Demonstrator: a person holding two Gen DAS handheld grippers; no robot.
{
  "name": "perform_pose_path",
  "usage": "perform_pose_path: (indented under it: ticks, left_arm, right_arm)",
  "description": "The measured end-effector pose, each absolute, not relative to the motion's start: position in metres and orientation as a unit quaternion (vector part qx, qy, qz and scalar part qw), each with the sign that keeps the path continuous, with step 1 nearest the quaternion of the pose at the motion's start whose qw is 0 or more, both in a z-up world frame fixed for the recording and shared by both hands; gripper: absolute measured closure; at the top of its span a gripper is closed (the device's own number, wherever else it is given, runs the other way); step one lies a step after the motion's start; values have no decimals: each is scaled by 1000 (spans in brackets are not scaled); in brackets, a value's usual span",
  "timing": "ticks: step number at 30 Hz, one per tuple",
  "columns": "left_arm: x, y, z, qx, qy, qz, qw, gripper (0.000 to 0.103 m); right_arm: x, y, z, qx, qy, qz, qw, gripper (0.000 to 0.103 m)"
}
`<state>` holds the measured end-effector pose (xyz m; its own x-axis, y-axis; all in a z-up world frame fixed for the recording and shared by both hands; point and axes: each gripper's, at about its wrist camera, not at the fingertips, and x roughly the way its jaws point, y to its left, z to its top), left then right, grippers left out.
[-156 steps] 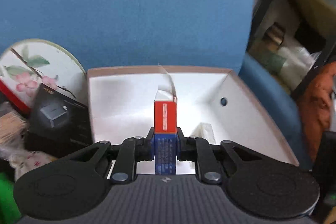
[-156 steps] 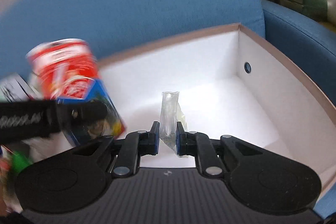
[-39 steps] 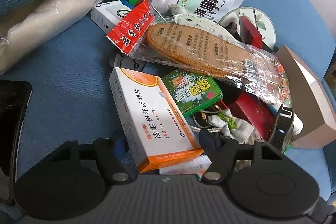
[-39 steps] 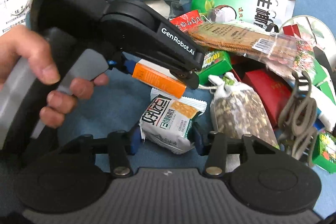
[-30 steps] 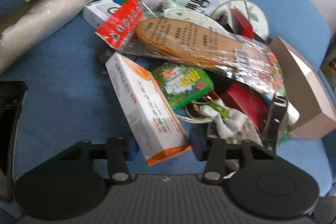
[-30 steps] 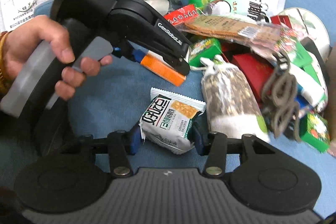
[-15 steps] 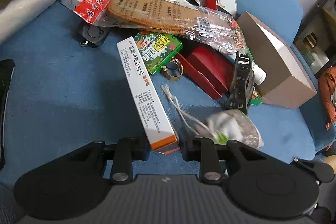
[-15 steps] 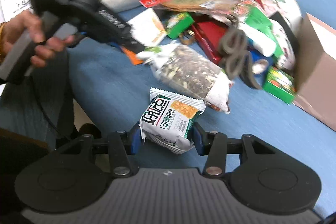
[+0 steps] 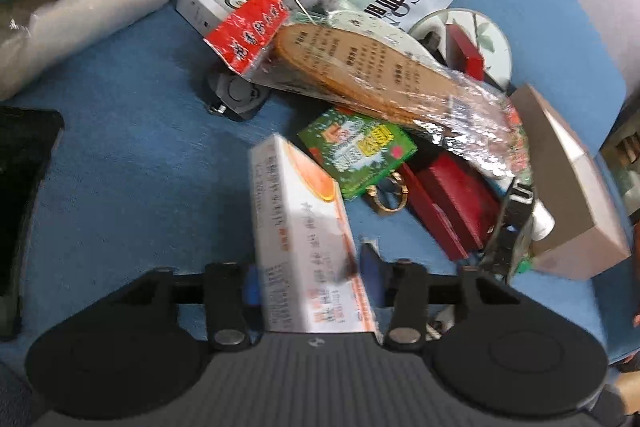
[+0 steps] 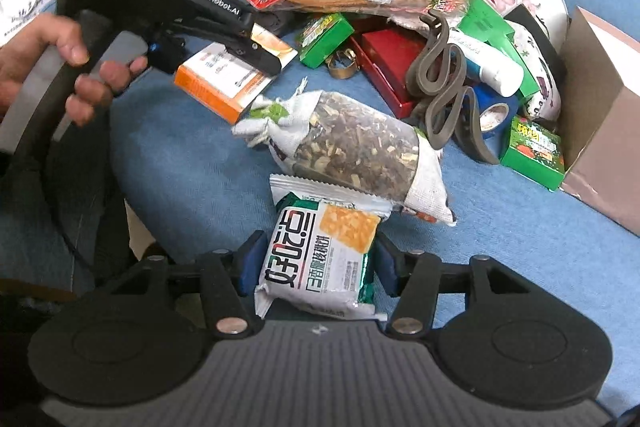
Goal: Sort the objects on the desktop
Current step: 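Carry the medicine box and biscuit packet into the tan box and release both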
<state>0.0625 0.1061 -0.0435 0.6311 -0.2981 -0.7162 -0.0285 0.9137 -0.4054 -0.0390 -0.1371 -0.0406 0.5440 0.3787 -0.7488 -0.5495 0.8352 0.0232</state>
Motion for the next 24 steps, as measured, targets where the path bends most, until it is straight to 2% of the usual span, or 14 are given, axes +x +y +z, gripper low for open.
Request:
perform_pose_path:
  ticks: [1,2,6,12,18,24]
  left_arm:
    - [62,106,-43,-194,422,-80,882,80]
    - [61,107,-44,-200,426,-86,878,81]
    - [57,101,-43,-185,423,-81,883,80]
    - [50,103,-38,-182,433,-86,879,85]
    - [33,97,-5,-158,405,-107,894,85]
    - [42,58,37,-143,374,-177,899,85]
  right_arm:
    - [-39,-139,-40,-108,399,266,871,51]
    - [-40,-141,-40,-107,402,266,870,52]
    - [-41,-148,-40,-102,404,258,872,52]
    - [-42,-154,-35,-95,410,262,868,56]
    - [-45,-189,-14,-48,401,264,876,56]
    - [-38,-222,17,-25,345,227,910,56]
